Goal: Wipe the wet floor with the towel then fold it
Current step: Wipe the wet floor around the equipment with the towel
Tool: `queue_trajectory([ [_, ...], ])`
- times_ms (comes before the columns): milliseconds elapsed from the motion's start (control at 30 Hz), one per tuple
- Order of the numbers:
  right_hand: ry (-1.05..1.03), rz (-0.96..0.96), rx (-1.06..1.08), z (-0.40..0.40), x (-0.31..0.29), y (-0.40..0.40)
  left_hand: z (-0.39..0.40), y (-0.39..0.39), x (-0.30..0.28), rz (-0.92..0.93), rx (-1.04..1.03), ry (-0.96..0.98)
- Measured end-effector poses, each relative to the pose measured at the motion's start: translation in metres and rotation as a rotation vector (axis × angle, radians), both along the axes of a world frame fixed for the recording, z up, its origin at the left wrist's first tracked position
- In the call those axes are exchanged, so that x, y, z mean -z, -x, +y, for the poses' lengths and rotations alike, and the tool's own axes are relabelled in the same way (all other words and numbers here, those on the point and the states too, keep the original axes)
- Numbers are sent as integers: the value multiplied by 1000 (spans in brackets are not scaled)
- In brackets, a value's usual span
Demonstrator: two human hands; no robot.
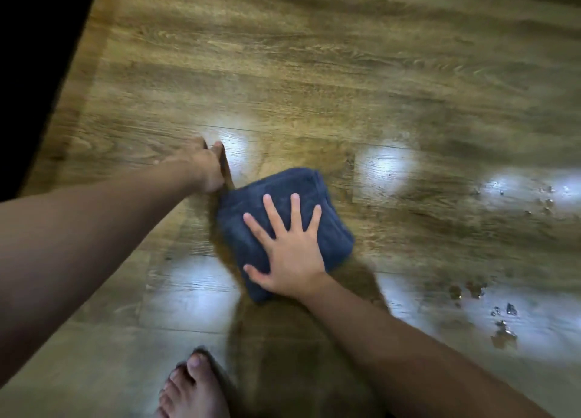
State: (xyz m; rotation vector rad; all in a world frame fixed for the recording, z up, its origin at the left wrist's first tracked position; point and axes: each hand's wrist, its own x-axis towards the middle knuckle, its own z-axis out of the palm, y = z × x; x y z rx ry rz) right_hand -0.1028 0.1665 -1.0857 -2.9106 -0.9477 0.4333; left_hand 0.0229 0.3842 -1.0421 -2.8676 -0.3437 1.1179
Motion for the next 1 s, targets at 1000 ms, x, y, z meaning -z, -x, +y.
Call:
queue_trajectory([
  [1000,-1013,949,789,-67,-88,-197,-44,-2,-15,32,286,150],
])
